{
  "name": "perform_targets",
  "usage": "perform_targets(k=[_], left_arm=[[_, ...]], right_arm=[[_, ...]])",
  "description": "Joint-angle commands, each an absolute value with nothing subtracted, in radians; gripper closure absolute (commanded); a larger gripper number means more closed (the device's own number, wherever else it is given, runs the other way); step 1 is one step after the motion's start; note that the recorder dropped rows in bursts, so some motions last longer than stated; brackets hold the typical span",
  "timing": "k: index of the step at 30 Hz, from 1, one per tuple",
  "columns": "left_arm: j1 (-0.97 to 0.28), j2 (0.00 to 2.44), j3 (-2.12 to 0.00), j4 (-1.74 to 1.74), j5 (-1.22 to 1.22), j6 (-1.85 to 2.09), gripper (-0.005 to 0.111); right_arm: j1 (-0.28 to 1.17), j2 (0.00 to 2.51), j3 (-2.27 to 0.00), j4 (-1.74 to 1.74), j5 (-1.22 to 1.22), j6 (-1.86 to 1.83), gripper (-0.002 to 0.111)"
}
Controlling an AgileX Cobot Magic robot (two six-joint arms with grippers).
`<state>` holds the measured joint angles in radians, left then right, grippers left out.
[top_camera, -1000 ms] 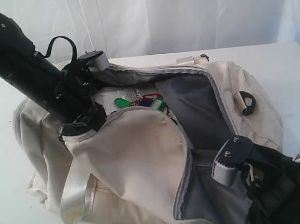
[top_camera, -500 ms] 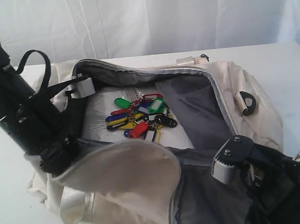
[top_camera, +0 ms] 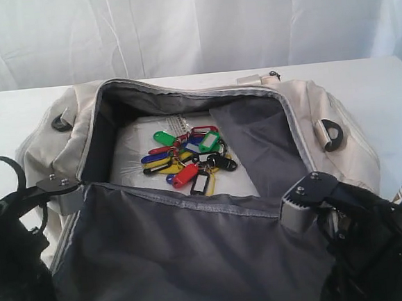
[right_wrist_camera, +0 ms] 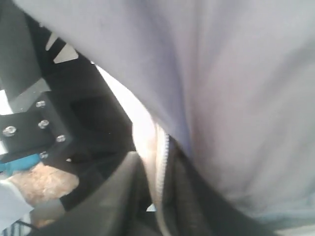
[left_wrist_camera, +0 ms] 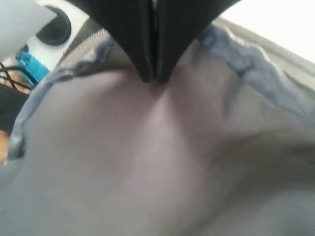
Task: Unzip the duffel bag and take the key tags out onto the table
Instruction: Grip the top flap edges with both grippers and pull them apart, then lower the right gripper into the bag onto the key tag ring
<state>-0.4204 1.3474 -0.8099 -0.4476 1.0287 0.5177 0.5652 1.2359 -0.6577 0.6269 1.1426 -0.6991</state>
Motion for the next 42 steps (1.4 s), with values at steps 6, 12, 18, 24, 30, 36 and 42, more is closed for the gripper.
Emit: perform_targets(k=[6, 12, 18, 24, 30, 36, 42], left_arm=[[-0.421, 1.337, -0.800, -0.521, 0.961, 0.572, 0.107], [-0.421, 1.227, -0.914, -0.528, 1.002, 0.578, 0.107], [-0.421, 0.923, -0.930, -0.242, 0.978, 0.332, 0.107], [-0.421, 0.814, -0.845, -0.222, 0.898, 0.316, 0.107], [-0.421, 0.790, -0.798, -0.222, 0.852, 0.312, 0.107], [-0.421, 0.790, -0.798, -0.230, 0.848, 0.310, 0.107], [-0.421, 0.790, -0.798, -0.236, 0.846, 0.310, 0.107]], right_arm=[[0.570, 1.223, -0.872, 0.613, 1.221, -0.572, 0.043], [0.570, 1.223, -1.103, 0.613, 1.025, -0.592, 0.047], [0.614, 1.457, -1.246, 0.608, 0.819, -0.721, 0.050], [0.727, 1.685, -1.377, 0.460, 0.767, -0.759, 0.041], [0.778, 1.879, -1.489, 0.223, 0.753, -0.593, 0.033], [0.781, 1.989, -1.560, 0.199, 0.772, -0.540, 0.033], [0.797, 2.084, -1.585, 0.117, 0.840, -0.457, 0.034]])
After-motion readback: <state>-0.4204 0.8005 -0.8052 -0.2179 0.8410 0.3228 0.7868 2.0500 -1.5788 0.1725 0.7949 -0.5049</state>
